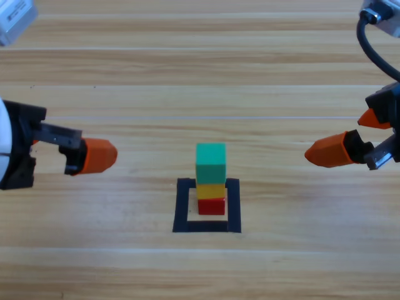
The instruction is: Stack the blocks in the rectangular block: red at the bottom, yellow in the middle, green on top
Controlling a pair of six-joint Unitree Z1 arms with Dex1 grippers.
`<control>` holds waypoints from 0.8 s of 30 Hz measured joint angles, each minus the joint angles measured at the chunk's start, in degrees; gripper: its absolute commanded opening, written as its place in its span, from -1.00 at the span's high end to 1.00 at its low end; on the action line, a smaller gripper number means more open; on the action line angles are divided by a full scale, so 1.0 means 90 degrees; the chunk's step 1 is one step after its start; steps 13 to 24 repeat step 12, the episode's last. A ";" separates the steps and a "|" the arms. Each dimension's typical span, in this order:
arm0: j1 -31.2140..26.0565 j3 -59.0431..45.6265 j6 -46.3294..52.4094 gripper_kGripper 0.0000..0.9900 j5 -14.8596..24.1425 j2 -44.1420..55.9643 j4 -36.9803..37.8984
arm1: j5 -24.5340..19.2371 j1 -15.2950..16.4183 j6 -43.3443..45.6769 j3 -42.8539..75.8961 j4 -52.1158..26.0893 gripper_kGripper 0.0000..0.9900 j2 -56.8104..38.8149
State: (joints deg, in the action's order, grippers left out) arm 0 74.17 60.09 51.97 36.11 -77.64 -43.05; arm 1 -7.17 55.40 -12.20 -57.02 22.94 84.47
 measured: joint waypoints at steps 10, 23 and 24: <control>0.0000 -0.0257 -0.0003 -1.00 0.0013 0.0253 0.0087 | 0.0004 0.0000 0.0000 0.0000 0.0000 -1.00 0.0000; 0.0000 -0.0257 -0.0003 -1.00 0.0013 0.0253 0.0114 | 0.0004 0.0000 0.0000 0.0000 0.0000 -1.00 0.0000; 0.0000 -0.0257 -0.0003 -1.00 0.0013 0.0253 0.0114 | 0.0004 0.0000 0.0000 0.0000 0.0000 -1.00 0.0000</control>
